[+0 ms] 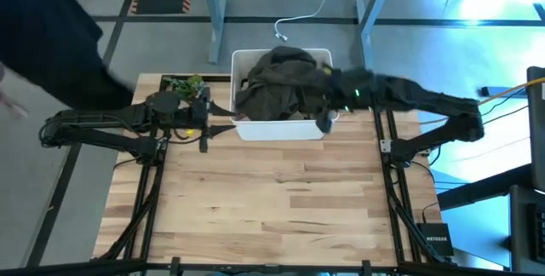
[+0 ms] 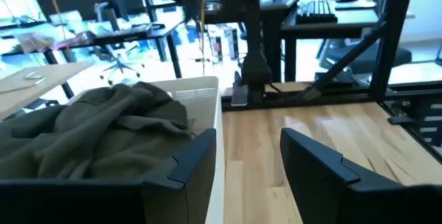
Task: Sort clothes
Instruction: Return to Home Position
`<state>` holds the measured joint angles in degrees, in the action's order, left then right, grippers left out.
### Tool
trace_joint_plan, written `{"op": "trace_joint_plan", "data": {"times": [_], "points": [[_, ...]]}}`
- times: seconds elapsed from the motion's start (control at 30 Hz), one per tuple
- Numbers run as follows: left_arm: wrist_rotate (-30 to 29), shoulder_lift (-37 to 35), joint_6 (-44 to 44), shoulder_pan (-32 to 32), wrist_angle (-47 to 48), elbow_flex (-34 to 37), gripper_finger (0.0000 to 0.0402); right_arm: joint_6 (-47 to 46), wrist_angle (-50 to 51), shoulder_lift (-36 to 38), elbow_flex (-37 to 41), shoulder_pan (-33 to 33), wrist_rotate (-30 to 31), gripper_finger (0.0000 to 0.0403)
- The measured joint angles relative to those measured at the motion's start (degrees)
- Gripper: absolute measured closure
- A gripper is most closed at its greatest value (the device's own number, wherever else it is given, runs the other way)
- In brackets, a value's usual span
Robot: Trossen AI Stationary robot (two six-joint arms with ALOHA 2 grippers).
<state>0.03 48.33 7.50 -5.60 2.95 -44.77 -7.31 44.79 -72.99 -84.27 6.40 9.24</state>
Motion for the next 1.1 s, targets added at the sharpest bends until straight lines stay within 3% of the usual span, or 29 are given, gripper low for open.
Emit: {"op": "trace_joint_plan", "data": {"times": [0.17, 0.33, 0.5, 0.63, 0.83, 0.9, 1.03, 1.1], "points": [[-0.02, -4.31, 0.01, -0.55, -6.26, 5.37, 0.0245, -4.31, -9.89, 10.08, 17.69, -9.43, 5.94, 0.0193], [-0.04, -6.85, -1.05, -1.78, -9.22, 8.22, 0.0245, -8.53, -27.74, 18.57, 36.95, -19.62, 9.19, 0.0206], [-0.06, -6.32, -2.25, -2.06, -8.98, 9.2, 0.0245, -8.93, -48.43, 21.48, 53.21, -29.04, 13.46, 0.021], [-0.65, -5.49, -2.98, -2.06, -8.29, 10.08, 0.0245, -5.93, -56.01, 21.36, 60.31, -32.61, 15.36, 0.021], [-1.97, -5.3, -4.25, -2.06, -7.69, 10.64, 0.0245, -4.19, -61.67, 22.66, 63.89, -30.81, 28.93, 0.021], [-2.05, -5.3, -4.1, -2.06, -6.44, 10.7, 0.0245, -4.2, -61.76, 24.55, 64.23, -28.04, 26.6, 0.021], [-1.06, -5.44, -3.69, -1.87, -6.29, 10.71, 0.0245, -2.88, -61.3, 28.65, 66.16, -22.08, 13.74, 0.021], [1.41, -6.22, -2.52, -1.85, -6.63, 10.98, 0.0245, -2.52, -61.45, 31.64, 67.57, -20.12, 10.32, 0.021]]}}
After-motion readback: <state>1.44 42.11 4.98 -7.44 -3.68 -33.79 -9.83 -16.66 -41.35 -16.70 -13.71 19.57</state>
